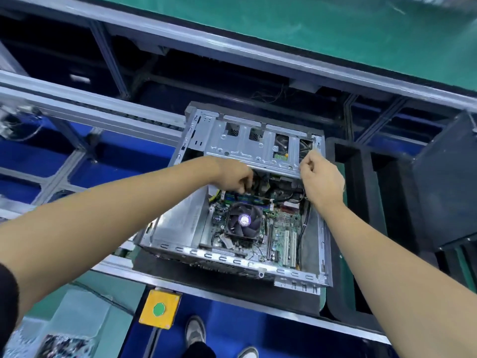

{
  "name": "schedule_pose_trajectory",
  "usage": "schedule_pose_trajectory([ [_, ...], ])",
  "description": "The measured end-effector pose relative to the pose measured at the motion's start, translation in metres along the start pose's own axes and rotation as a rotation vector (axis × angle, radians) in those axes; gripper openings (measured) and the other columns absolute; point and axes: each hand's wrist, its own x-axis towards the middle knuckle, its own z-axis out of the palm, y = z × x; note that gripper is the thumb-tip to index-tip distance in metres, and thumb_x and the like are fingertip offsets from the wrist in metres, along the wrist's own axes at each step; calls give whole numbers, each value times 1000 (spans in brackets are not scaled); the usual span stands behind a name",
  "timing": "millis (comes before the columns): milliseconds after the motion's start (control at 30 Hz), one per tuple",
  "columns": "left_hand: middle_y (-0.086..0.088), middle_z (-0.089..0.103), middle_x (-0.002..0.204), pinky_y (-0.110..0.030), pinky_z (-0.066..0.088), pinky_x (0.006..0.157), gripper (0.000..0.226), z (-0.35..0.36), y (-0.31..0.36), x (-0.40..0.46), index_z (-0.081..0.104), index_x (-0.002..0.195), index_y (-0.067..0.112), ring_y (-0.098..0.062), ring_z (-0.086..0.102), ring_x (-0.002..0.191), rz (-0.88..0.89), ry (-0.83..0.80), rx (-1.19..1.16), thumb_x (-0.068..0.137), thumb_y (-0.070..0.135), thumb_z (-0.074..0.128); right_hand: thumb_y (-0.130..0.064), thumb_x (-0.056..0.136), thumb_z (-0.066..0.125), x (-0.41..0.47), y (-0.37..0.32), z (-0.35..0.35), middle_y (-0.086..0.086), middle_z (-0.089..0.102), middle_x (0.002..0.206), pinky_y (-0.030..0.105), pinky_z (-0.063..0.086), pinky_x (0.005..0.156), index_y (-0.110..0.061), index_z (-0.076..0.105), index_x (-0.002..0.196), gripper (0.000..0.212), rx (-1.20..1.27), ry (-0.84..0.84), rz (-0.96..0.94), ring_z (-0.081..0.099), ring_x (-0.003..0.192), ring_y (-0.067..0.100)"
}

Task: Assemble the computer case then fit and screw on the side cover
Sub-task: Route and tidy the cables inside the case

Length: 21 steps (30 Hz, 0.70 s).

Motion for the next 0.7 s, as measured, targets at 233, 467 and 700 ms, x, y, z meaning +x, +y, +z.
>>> schedule_pose_trajectory([
  [233, -16, 66, 110, -38, 49, 78, 25, 29, -7, 32, 59, 105, 2, -30, 62, 95, -180, 52, 40, 104, 26, 54, -21, 93, 46, 0, -4, -2, -1, 64, 72, 38, 48, 67, -20, 54, 83, 12, -59, -27, 2, 60, 71, 26],
  [467, -5, 54, 104, -34, 38, 72, 49, 37, -5, 39, 34, 146, 13, -25, 55, 95, -2, 102, 64, 102, 15, 54, -22, 94, 47, 1, -2, 0, -2, 64, 71, 36, 48, 65, -21, 53, 84, 12, -68, -30, 2, 59, 70, 26],
  [700, 11, 70, 111, -29, 37, 72, 46, 29, -20, 45, 37, 153, 25, -10, 60, 96, -40, -38, 13, 108, 29, 34, -20, 93, 45, 2, -1, 1, -3, 62, 68, 31, 44, 61, -22, 51, 81, 14, -68, -28, -1, 58, 67, 23],
])
